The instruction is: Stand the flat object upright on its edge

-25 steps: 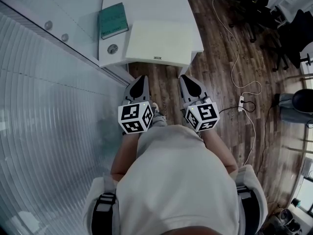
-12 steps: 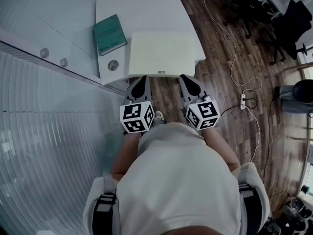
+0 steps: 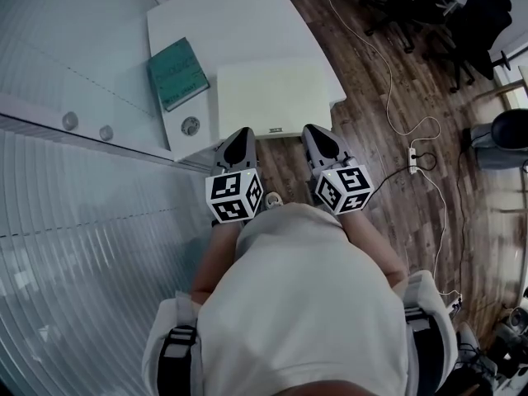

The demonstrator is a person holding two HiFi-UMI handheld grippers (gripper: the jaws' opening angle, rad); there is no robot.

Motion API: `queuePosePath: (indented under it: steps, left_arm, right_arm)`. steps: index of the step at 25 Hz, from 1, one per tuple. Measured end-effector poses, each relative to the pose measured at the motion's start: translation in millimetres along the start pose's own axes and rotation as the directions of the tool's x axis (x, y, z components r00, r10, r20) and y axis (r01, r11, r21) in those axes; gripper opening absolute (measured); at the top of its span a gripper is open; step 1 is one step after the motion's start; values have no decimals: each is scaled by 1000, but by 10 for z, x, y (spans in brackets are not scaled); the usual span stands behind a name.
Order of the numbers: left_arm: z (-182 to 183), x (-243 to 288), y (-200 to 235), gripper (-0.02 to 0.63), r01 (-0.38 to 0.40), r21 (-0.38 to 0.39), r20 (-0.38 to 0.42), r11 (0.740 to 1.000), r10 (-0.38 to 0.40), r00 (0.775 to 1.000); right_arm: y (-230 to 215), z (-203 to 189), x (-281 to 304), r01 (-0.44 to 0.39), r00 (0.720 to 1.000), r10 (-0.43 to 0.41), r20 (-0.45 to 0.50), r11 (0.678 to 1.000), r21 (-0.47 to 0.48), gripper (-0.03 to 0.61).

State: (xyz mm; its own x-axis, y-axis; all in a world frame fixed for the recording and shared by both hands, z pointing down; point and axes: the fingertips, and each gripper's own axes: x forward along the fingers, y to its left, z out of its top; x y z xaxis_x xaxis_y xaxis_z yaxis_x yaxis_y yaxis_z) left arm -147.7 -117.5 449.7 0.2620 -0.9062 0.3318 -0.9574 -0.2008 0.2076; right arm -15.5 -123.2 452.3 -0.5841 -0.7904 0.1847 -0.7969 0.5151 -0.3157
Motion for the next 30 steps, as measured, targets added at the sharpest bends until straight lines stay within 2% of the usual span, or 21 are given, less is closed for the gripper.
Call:
queuePosePath:
  steps: [9,15,20,23,25,30]
  left_arm:
    - [-123,98,86,20,26,-6,-39,1000,-26,999]
    - [-224,131,118,20,35,-25,-59,999,-37,998]
    - [-323,156,129,20,24,-41,-74,999,-27,997]
    - [-364,152,124,20,22,-40,-78,999,-25,997]
    - [-383,139,108,20,21,-40,-79,999,-24,997]
    - [-421,123,97,20,23,-38,-82,999,-26,996]
  right_arm:
    - [-139,-255,11,25,999,-32,31,982,188,20]
    - [-266,-491,-21,19,998,-35,44,946,323,20]
    - [-370,-688,-25,8,998,-33,46,886,465,21]
    - [-420,-794,-7,-5,998,-31,57,837,548,26]
    - [-460,-875,-5,-12,998,-30,59,797,603,63]
    - [-550,-1002,24,-43,995,-32,91,698,715,201]
